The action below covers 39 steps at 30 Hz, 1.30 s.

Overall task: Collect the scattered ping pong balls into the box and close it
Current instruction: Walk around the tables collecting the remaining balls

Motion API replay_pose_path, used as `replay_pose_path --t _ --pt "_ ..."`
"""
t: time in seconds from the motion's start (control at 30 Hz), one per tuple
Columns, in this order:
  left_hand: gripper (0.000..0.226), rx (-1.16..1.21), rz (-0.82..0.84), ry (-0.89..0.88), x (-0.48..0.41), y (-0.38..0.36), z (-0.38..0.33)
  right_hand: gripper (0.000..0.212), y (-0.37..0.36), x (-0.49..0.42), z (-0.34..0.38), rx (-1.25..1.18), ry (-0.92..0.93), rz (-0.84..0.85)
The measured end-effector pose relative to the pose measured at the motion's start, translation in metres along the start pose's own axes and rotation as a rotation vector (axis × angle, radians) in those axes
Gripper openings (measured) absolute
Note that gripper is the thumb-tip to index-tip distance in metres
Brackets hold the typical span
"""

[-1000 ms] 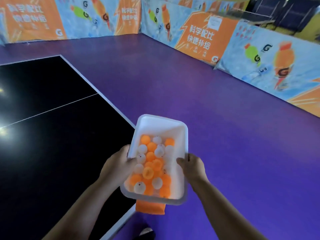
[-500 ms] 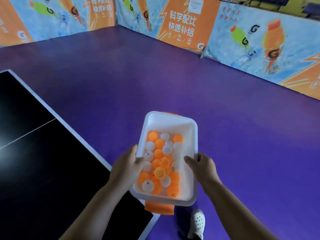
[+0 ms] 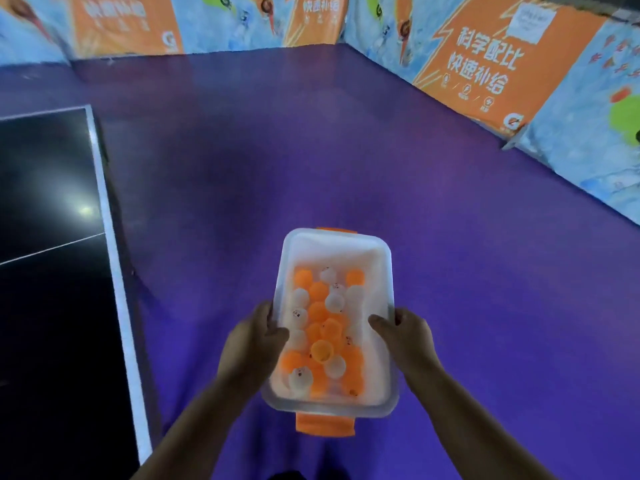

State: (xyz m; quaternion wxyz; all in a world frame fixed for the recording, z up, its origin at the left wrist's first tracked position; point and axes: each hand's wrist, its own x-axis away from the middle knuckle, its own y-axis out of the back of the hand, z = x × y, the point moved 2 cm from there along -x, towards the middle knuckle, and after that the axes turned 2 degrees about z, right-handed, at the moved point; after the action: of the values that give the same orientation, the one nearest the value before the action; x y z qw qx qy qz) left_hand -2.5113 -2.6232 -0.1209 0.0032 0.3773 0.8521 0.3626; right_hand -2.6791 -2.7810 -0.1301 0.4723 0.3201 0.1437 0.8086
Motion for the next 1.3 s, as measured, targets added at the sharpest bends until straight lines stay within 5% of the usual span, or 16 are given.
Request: replay_pose_path --t 0.33,0.5,1.03,1.3 --pt "0.047 0.049 -0.271 0.209 -0.143 0.06 0.007 0.022 -0.092 -0.158 0.124 0.142 0.136 0.232" --pt "0.028 0.044 -0.311 0.243 -0.265 0.117 0.006 0.01 -0.147 -0.245 0.22 0.204 0.218 0.267" --pt "0.024 0.048 -0.484 0.418 -0.57 0.263 0.037 0.006 -0.328 -0.487 0.457 0.279 0.329 0.433" --pt "0.026 0.029 -0.625 0.509 -0.744 0.37 0.035 0.014 -0.431 -0.622 0.63 0.332 0.476 0.569"
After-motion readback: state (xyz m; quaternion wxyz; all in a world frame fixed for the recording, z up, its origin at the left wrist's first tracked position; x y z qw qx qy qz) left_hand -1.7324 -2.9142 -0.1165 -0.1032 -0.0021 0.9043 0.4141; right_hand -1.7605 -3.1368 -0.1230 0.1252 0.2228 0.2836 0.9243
